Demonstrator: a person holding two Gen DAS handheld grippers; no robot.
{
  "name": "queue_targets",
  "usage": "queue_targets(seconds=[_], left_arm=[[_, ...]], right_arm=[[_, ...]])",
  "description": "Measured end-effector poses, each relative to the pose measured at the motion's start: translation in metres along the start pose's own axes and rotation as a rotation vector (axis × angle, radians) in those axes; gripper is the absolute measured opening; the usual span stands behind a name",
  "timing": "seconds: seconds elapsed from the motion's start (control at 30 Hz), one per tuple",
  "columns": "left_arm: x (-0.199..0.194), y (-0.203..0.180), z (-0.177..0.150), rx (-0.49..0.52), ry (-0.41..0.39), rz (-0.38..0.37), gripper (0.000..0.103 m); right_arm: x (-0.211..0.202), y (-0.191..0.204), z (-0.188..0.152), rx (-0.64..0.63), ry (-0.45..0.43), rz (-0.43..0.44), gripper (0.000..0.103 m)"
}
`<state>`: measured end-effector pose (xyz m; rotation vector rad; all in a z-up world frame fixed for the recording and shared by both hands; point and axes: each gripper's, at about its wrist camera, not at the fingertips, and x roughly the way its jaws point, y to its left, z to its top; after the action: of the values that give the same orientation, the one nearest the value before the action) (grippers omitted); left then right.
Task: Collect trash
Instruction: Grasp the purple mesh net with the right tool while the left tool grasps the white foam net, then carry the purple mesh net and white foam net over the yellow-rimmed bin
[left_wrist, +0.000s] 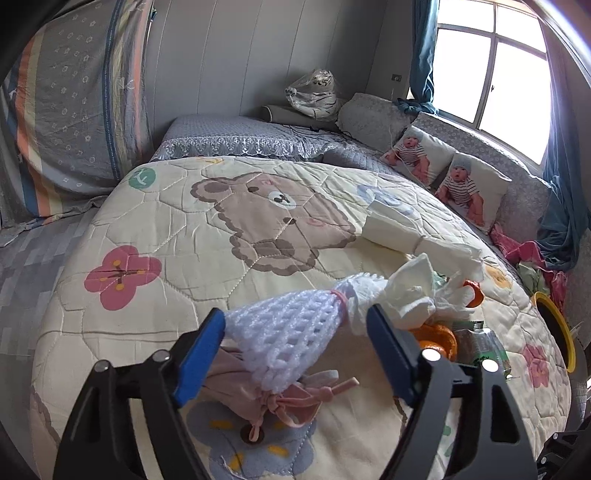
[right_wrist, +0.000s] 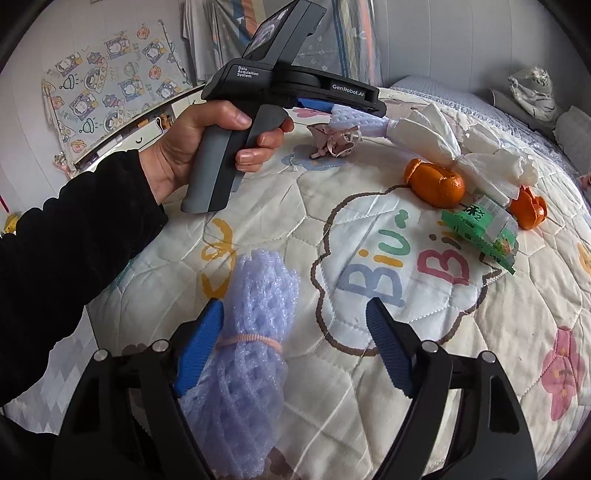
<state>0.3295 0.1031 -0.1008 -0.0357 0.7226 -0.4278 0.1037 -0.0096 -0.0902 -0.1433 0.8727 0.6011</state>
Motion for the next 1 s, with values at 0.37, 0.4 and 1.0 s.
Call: queue_targets(seconds=[0.37, 0.4, 1.0], left_arm=[[0.013, -0.001, -0.004, 0.001, 0.049, 0.003, 0.021], [0.013, -0.001, -0.004, -0.001, 0.047, 0.002, 0.021], [-0.059, 0.004, 0.016, -0.115, -0.111, -0.015, 0.016]], right_arm=[[0.005, 0.011, 0.001, -0.051, 0.02, 0.015, 0.03], [0.005, 0.011, 0.001, -0.053, 0.019, 0.014, 0.028], [-0.034, -0.012, 0.0, 0.011, -0.103, -0.013, 0.018]])
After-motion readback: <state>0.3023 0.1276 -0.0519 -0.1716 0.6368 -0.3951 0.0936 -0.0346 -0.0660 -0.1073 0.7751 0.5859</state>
